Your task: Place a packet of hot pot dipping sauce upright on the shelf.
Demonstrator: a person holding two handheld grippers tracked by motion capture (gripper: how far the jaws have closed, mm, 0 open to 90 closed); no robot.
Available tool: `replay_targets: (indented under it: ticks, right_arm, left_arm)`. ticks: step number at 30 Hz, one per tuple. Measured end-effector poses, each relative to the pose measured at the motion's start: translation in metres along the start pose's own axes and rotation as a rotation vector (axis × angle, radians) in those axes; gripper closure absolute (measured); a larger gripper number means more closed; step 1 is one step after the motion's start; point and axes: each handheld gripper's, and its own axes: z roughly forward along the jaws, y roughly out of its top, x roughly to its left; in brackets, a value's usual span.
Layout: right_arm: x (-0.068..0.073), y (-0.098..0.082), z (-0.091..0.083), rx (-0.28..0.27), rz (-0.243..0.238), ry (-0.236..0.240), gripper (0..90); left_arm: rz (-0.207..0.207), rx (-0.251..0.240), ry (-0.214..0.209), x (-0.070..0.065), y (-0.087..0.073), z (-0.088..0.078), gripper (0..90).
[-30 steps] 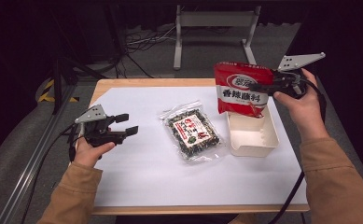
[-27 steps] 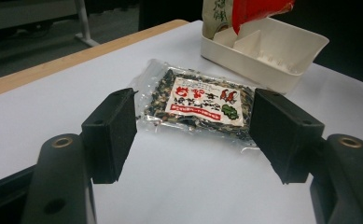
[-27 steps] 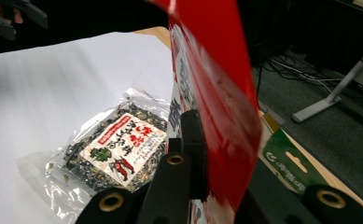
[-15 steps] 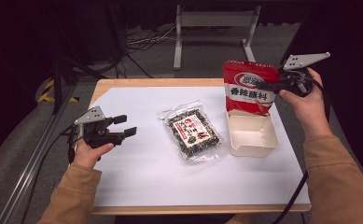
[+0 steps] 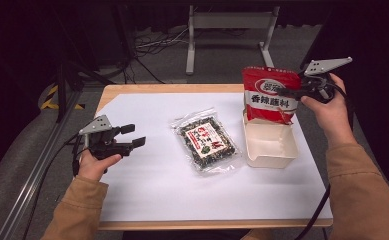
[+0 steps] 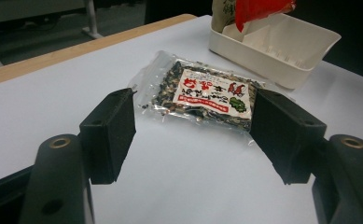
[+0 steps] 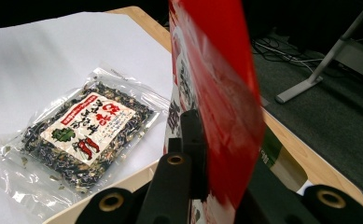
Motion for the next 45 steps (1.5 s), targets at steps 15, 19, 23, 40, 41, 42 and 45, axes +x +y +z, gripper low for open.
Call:
replay_targets:
  ticks: [15, 19, 23, 40, 41, 42, 45]
  right_arm:
    - [-0.009, -0.012, 0.023, 0.016, 0.011, 0.013, 89.2]
    - [-0.011, -0.014, 0.03, 0.018, 0.009, 0.007, 89.2]
    - [-0.013, -0.017, 0.039, 0.026, 0.002, 0.004, 89.1]
    - [-0.011, -0.034, 0.047, 0.045, 0.018, -0.033, 83.2]
    - [-0.011, -0.037, 0.046, 0.05, 0.028, -0.039, 82.8]
    - [-0.011, -0.039, 0.046, 0.062, 0.035, -0.046, 82.5]
    - [-0.012, -0.046, 0.045, 0.073, 0.057, -0.051, 82.9]
  left_arm:
    - [-0.019, -0.006, -0.003, 0.0, -0.001, -0.001, 31.4]
    - [-0.019, -0.008, -0.001, 0.0, -0.001, -0.002, 31.4]
    - [-0.013, -0.004, -0.002, 0.001, -0.001, -0.001, 31.4]
    - [-0.016, -0.004, -0.004, 0.001, -0.001, -0.002, 31.3]
    - [-0.015, -0.003, -0.006, 0.001, -0.001, -0.001, 31.3]
    - [-0.012, -0.002, -0.004, 0.001, -0.001, -0.001, 31.3]
    - [-0.013, -0.002, -0.006, 0.0, -0.001, 0.0, 31.2]
